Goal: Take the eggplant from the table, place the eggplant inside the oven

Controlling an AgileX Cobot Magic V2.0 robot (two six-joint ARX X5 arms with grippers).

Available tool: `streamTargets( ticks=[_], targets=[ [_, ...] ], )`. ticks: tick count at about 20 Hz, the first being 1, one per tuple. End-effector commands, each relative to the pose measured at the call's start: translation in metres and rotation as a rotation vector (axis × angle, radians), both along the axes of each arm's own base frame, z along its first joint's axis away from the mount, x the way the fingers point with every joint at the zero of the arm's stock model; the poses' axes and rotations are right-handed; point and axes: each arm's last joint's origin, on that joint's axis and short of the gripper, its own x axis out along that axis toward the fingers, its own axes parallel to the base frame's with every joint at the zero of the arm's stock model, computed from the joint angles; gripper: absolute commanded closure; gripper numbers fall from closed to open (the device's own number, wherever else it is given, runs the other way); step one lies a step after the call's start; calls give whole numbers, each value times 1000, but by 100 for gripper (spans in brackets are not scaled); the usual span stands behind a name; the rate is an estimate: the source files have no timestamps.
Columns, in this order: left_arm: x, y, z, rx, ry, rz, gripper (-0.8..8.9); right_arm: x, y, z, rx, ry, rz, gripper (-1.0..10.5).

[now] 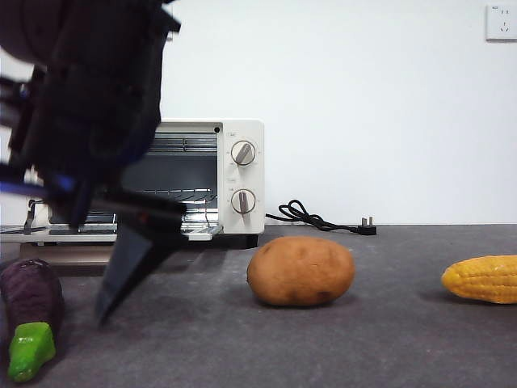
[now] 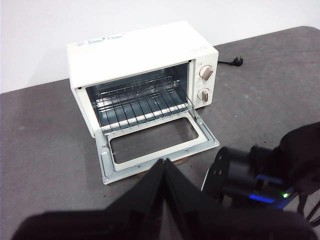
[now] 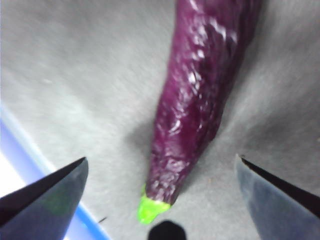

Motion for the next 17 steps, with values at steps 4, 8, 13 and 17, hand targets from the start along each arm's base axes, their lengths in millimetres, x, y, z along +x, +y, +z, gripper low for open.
streamTargets(
  ticks=[4, 8, 13, 17],
  targets=[
    [-1, 0, -1, -5, 1, -13, 819, -2, 3, -19, -59, 2, -29, 796],
    [-1, 0, -1, -4, 0, -13, 819, -1, 4, -19, -51, -35, -28, 959],
    [-1, 0, -1, -3, 0, -13, 819, 0, 4, -13, -44, -69, -16, 958],
    [-1, 0, -1, -3, 0, -14, 819, -6, -2, 29, 72, -54, 51, 958]
  ],
)
